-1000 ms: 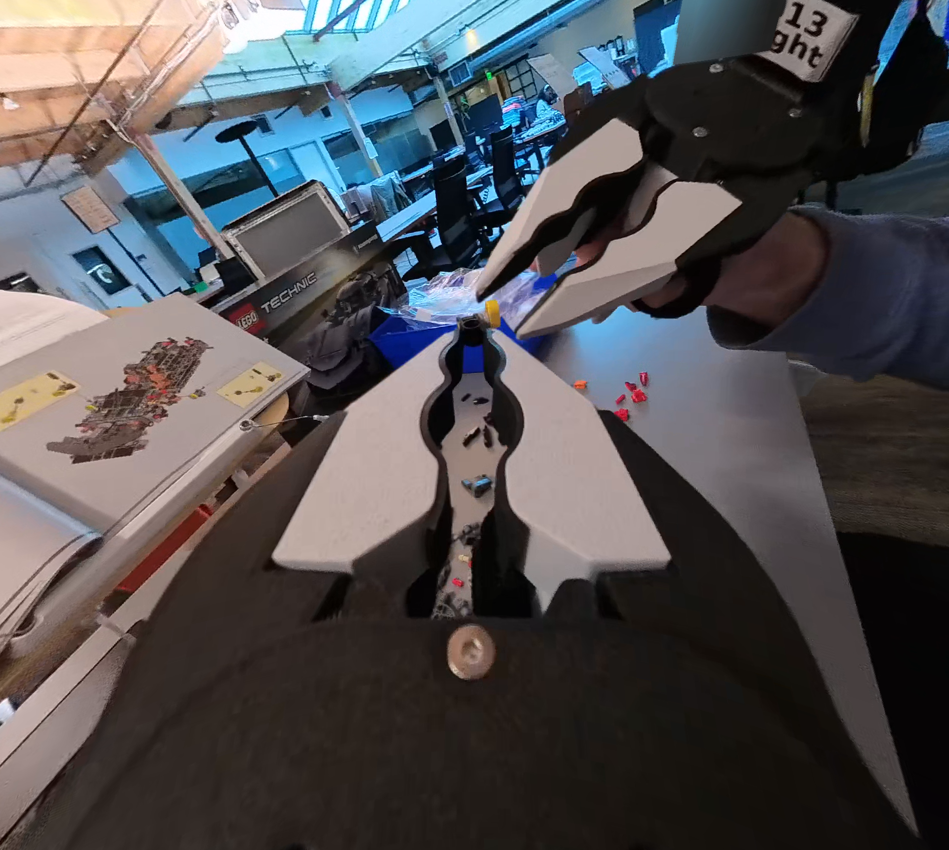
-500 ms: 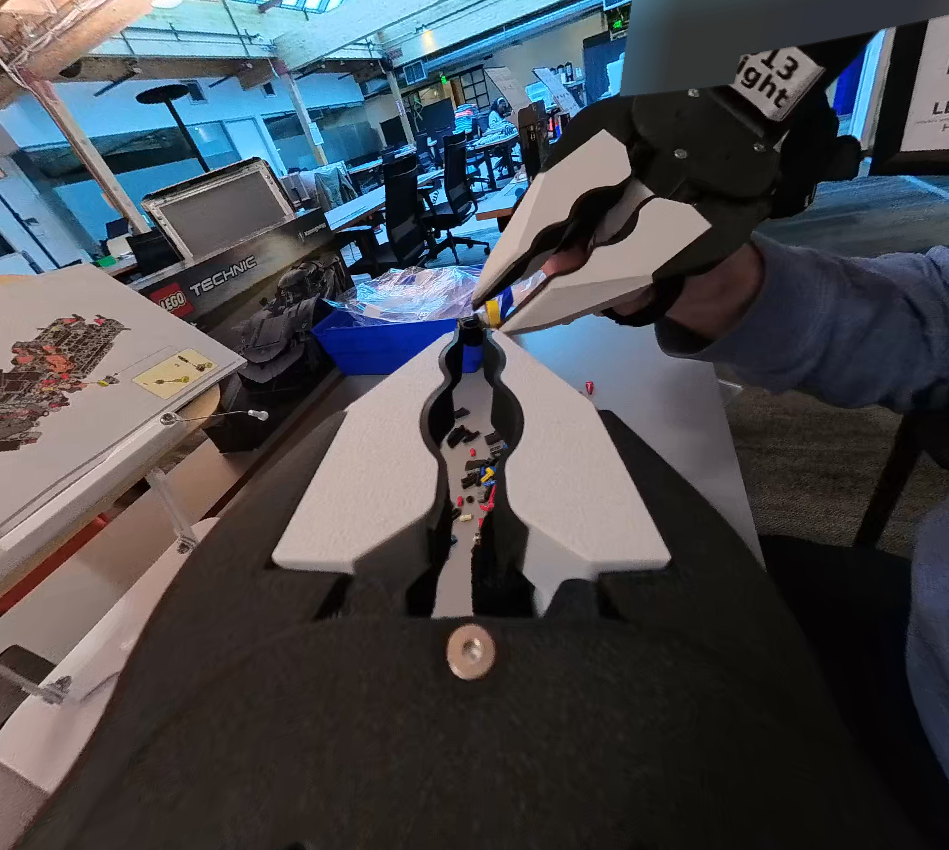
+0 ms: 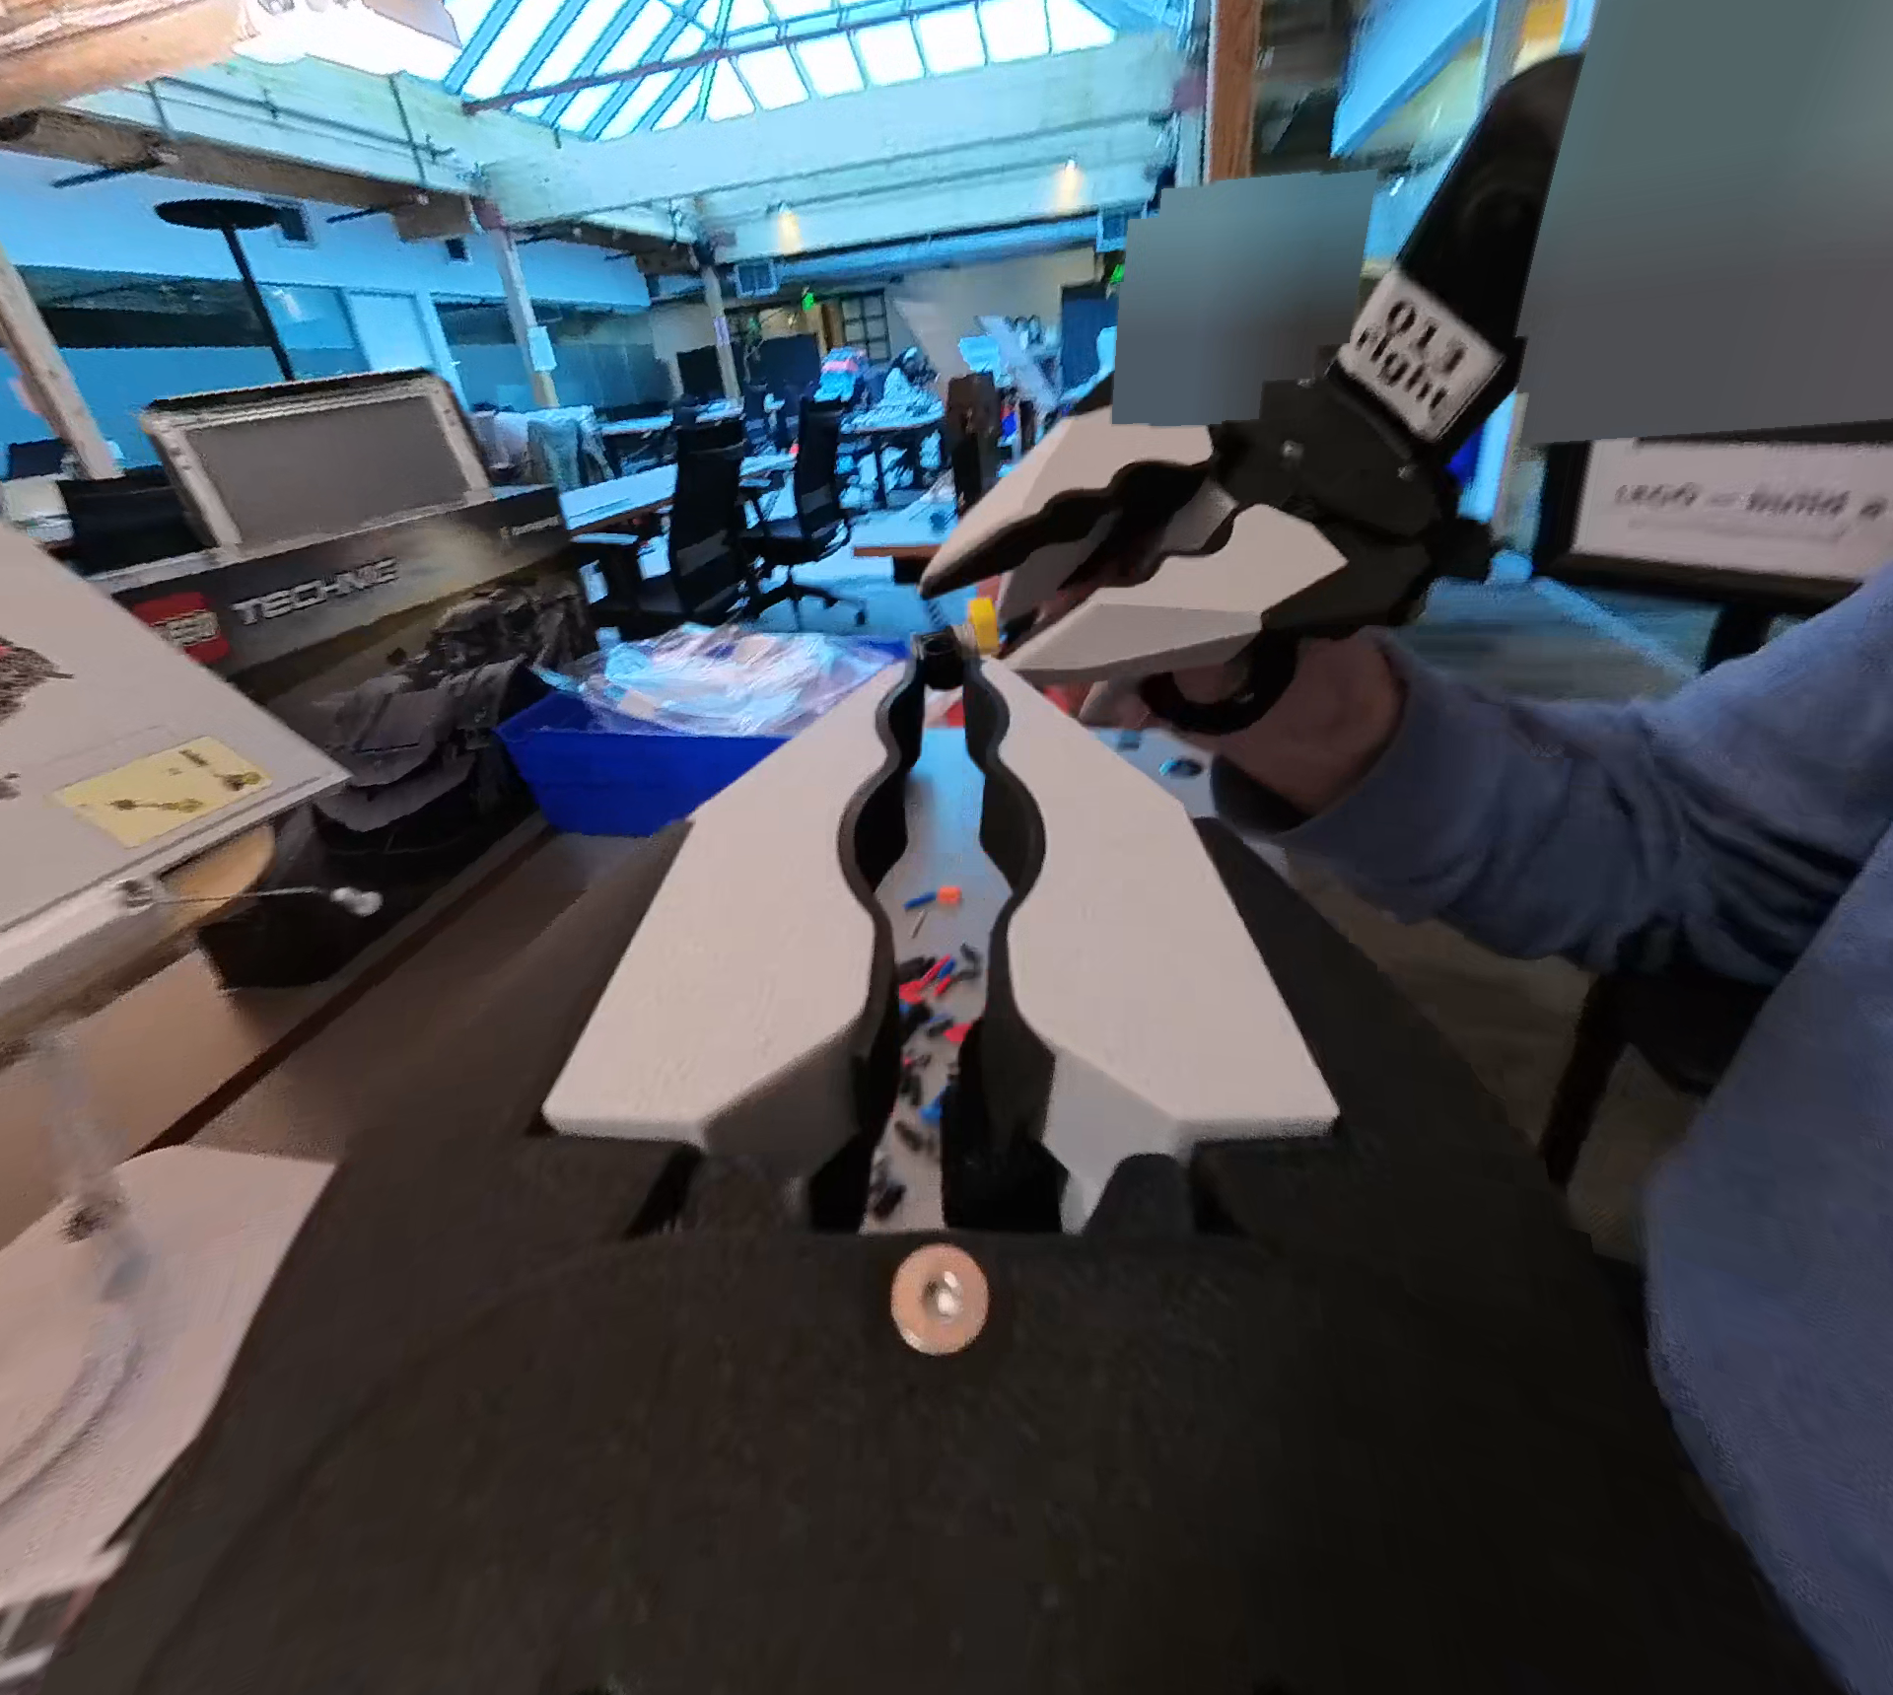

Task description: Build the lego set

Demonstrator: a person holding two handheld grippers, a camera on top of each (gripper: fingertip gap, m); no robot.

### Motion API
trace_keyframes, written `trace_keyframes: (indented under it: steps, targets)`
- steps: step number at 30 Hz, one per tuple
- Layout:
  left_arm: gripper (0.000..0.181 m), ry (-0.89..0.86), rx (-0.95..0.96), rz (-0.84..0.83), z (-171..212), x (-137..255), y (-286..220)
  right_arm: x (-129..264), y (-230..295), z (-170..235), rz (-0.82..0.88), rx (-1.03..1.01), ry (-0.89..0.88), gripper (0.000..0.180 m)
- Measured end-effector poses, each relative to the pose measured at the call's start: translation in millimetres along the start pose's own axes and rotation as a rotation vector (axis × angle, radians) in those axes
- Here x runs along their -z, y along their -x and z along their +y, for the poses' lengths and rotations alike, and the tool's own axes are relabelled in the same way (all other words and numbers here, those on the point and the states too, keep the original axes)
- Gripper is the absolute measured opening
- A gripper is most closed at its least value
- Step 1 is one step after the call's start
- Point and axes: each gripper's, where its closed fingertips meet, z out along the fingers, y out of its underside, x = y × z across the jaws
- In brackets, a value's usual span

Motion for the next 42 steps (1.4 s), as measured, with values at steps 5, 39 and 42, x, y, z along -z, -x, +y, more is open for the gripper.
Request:
trace_keyframes:
  steps: [5, 39, 42]
  targets:
    - [0.006, -0.119, 0.141, 0.094, -12.1, -3.0, 4.7, 8.7, -11.8, -3.5, 0.011, -0.055, -0.038, 0.024]
    - [0.006, -0.081, -0.228, -0.096, -25.4, -26.4, -2.1, 16.0, -23.9, -17.0, 0.105, 0.030, -0.065, 0.003]
    - [0.007, -0.076, -0.235, -0.098, -24.8, -25.4, -2.4, 15.8, -22.8, -16.7, 0.099, 0.036, -0.064, 0.003]
